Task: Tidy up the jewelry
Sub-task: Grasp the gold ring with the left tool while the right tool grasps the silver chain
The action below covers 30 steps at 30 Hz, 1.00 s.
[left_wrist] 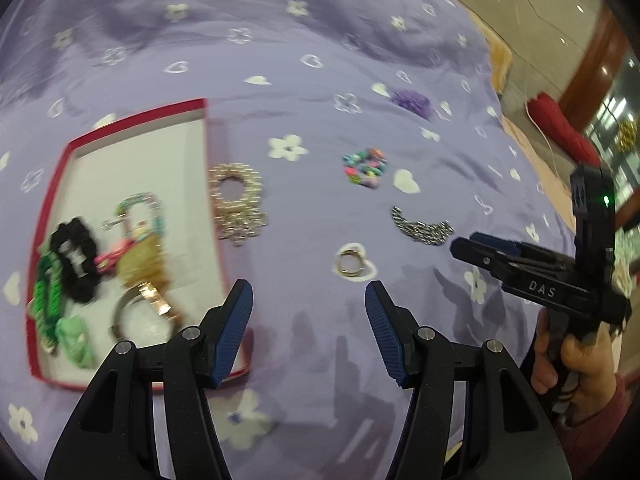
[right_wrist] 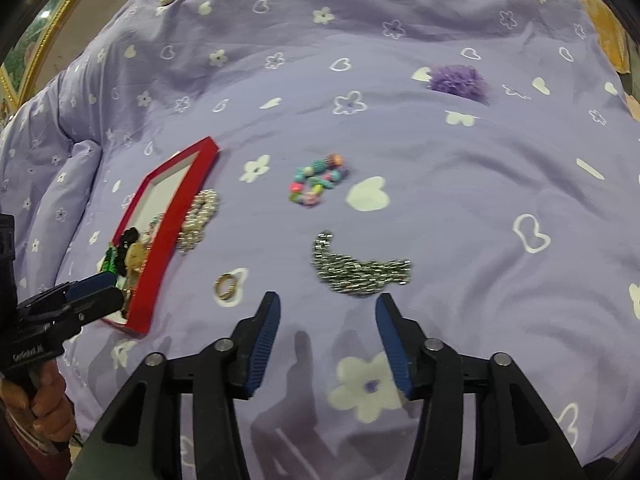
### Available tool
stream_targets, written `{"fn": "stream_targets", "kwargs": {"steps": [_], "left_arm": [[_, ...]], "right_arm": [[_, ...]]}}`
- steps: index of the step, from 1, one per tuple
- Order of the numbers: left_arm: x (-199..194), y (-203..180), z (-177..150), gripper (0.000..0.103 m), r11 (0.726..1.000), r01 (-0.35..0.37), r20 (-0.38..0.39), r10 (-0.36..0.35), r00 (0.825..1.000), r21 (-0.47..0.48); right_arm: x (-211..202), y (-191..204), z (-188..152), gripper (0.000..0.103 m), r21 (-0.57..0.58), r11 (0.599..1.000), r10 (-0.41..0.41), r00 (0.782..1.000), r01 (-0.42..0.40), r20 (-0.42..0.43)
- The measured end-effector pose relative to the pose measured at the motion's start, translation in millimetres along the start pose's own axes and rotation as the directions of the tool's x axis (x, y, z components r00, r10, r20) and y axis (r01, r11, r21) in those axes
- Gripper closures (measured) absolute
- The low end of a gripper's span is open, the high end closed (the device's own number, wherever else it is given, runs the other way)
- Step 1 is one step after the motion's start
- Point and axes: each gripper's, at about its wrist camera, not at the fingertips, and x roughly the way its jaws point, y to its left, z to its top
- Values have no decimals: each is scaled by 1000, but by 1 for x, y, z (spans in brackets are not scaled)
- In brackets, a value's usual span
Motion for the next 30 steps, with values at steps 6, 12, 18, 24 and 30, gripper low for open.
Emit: {"fn": "stream_targets", "kwargs": {"steps": [6,12,18,24,30], "left_arm": [[26,-19,3,45,999,15,-51,-13,999,44],[48,-28,7,45,998,18,-78,-13,997,64],[73,-29,11,45,998,-3,-109,10,994,64],[84,-30,12,77,994,-29,-94,40,995,108],[82,-28,11,82,993,-23,-74,32,997,112]], "right_arm": [[8,-10,2,47,-10,1000,-10,1000,10,-23],[19,-15,4,38,-17,1000,-11,999,11,-36],[28,-14,8,37,-48,999,-22,999,20,-42],[38,-12,11,36,-80,996,-35,998,31,-42],[49,2,12,36,-155,984,-97,995,93,-22]]}}
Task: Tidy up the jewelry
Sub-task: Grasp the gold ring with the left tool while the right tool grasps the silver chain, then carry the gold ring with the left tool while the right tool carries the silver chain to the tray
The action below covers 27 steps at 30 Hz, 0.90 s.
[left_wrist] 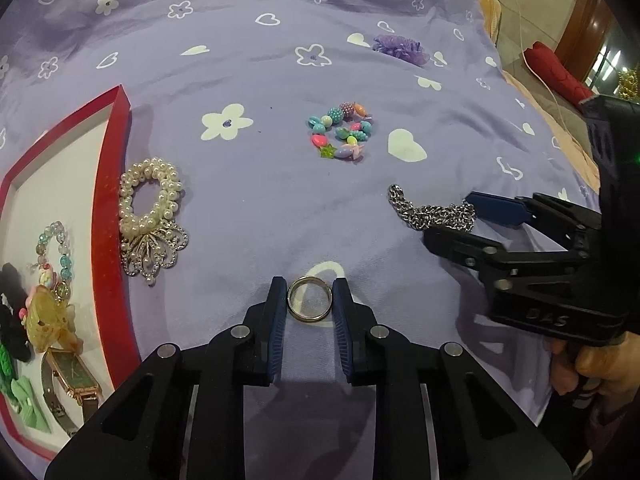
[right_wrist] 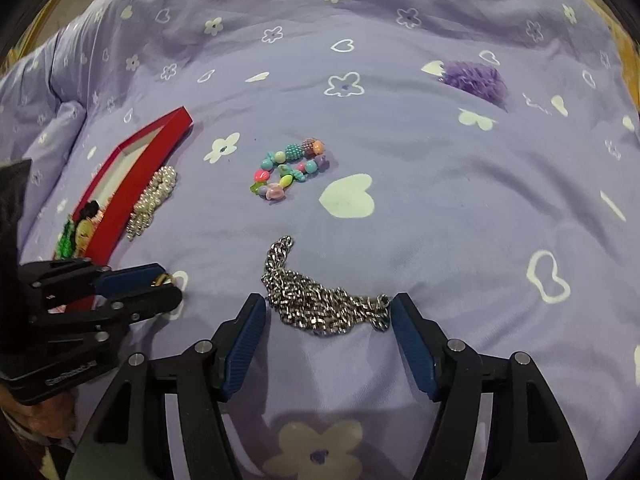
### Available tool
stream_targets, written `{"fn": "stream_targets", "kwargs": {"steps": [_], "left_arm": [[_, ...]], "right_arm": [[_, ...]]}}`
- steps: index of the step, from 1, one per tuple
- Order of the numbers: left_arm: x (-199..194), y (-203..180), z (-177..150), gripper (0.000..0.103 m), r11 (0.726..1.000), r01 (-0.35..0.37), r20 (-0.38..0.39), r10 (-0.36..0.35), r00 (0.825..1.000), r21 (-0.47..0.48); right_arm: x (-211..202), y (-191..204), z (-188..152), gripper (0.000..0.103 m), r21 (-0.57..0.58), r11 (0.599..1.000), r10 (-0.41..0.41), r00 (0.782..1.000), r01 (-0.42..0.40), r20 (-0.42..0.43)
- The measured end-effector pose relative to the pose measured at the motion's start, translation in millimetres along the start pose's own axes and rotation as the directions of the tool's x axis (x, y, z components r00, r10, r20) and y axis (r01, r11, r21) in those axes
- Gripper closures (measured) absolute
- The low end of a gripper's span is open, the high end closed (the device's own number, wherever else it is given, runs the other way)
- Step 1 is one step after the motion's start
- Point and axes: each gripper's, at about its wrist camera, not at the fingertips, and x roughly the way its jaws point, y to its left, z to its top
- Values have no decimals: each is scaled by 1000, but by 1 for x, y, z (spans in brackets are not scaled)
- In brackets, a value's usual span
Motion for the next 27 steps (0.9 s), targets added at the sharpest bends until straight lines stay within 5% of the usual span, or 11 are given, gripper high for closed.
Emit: {"fn": "stream_targets", "kwargs": {"steps": [4,8,16,27], "left_arm": [[-5,4,-4,82,1000,15,11,-15,1000,-23],[-13,7,-7,82,999,24,19,-23,1000,-43],[-46,18,-14,82,997,31,77,-25,997,-76],[-93,43,-25,82,990,23,157,-1,988,-141]], "right_arm": [[3,11,0,49,-67,996,-63,998,65,21],[-1,15,1,89,-86,994,-71,997,74,27],[-24,24,-1,92,-28,999,43,997,-42,65],[-72,56,10,92,-21,980,198,968,-197,151]]}}
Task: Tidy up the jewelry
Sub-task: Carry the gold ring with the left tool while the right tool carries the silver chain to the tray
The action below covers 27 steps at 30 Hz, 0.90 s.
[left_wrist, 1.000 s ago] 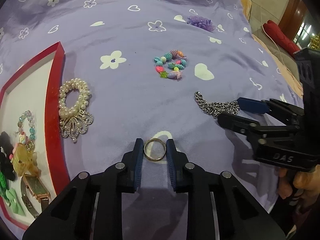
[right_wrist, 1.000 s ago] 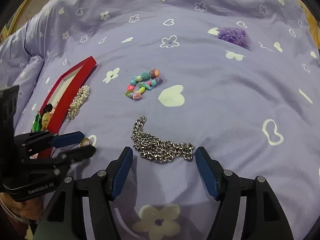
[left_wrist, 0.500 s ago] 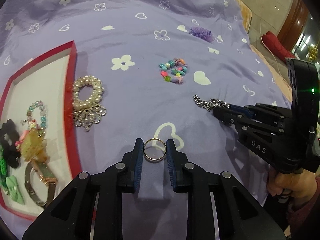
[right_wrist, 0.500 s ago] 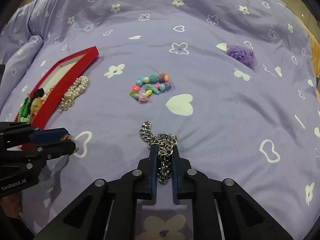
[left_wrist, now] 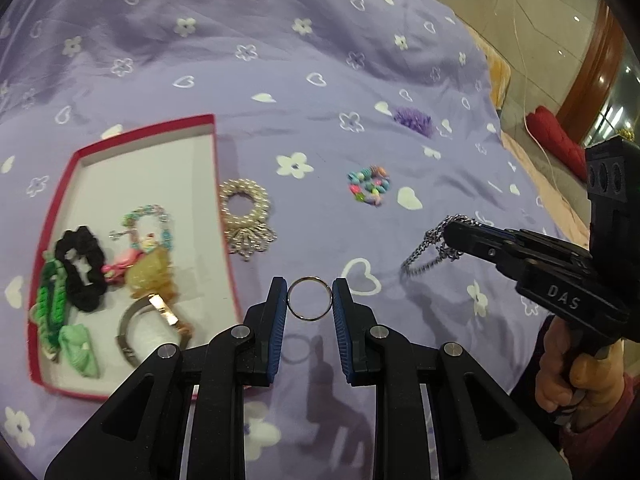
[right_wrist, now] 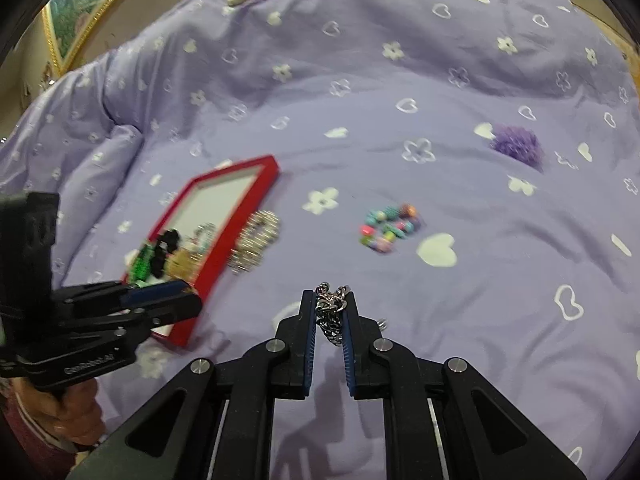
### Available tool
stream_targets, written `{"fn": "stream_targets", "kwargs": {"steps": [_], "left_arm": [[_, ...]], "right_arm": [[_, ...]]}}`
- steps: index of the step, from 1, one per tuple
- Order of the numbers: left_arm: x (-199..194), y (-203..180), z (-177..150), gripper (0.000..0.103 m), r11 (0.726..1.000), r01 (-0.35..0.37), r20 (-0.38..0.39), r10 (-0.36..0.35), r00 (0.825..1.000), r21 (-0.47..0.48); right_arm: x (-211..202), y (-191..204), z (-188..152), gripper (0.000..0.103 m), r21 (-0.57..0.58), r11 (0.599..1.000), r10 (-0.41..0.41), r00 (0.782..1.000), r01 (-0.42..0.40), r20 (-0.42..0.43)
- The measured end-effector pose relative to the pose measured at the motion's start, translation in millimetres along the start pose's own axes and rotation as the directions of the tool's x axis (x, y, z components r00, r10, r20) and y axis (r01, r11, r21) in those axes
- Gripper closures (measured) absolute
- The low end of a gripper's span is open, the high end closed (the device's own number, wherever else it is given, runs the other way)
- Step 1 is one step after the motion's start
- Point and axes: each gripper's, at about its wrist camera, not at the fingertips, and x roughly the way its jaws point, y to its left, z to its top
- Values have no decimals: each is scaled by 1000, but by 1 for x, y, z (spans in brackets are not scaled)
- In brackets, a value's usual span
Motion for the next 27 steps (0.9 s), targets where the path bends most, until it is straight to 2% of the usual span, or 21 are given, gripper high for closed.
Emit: {"fn": "stream_targets", "kwargs": {"steps": [12,27], "left_arm": [[-38,38,-13,82,995,-56,49,60,997,-84],[-71,103,-30,82,966,-145,78,165,983,-215]], "right_arm": [[2,42,9,92,-49,995,86,996,-85,17],[14,98,23,92,-131,974,186,983,-185,0]]}}
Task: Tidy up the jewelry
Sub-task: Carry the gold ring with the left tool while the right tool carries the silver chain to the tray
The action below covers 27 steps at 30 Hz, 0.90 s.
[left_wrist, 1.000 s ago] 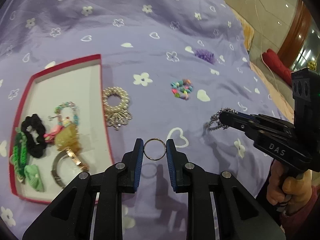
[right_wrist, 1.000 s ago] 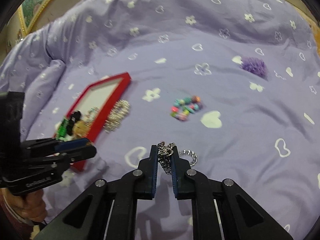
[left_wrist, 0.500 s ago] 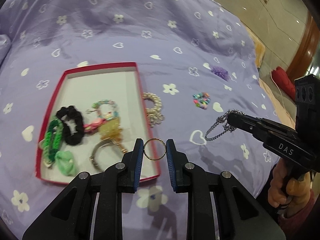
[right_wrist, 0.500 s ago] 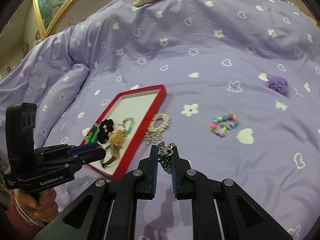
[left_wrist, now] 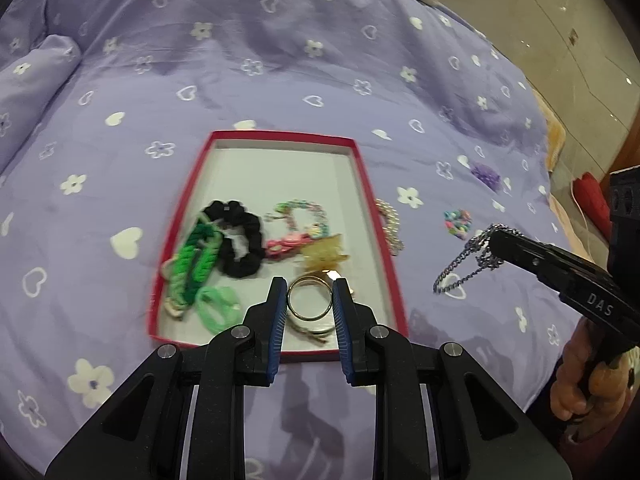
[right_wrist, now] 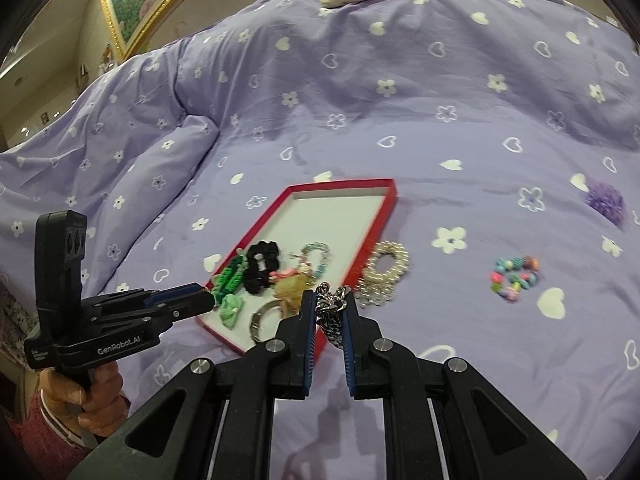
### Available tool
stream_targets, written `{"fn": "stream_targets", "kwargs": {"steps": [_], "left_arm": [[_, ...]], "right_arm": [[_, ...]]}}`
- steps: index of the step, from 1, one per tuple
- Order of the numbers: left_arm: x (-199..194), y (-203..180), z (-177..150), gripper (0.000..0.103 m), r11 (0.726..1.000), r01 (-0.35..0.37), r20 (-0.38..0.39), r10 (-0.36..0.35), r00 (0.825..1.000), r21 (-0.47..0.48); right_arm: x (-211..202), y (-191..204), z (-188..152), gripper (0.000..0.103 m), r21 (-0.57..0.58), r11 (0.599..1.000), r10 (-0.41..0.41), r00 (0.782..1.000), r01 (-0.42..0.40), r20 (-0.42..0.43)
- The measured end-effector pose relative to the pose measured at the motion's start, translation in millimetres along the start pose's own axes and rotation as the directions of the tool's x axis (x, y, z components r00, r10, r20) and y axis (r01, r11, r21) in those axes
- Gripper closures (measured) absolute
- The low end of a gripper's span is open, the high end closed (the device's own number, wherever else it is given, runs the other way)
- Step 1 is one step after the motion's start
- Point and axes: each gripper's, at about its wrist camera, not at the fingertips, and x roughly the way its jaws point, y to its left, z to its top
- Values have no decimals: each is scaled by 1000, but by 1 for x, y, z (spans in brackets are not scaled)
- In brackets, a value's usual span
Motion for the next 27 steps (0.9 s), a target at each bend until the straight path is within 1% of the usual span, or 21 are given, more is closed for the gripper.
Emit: {"fn": "stream_targets", "kwargs": {"steps": [9,17,22,27], "left_arm": [[-3,26,-2,82,999,-31,2,31,1000,-37],[6,45,-6,82,997,-50,-19,49,999,-57],[19,53,-8,82,997,-54,-44,52,998,-57],[36,59,-12,82,996,-65,-76,61,995,-58]], "right_arm": [[22,33,10,92,-55,997,56,998,-57,-21],[44,49,6,92,-74,994,78,995,-82,-66],[63,52,-6,92,-81,994,69,988,-80,-136],[90,47,-22,92,-60,996,53,970,-69,-235]]}}
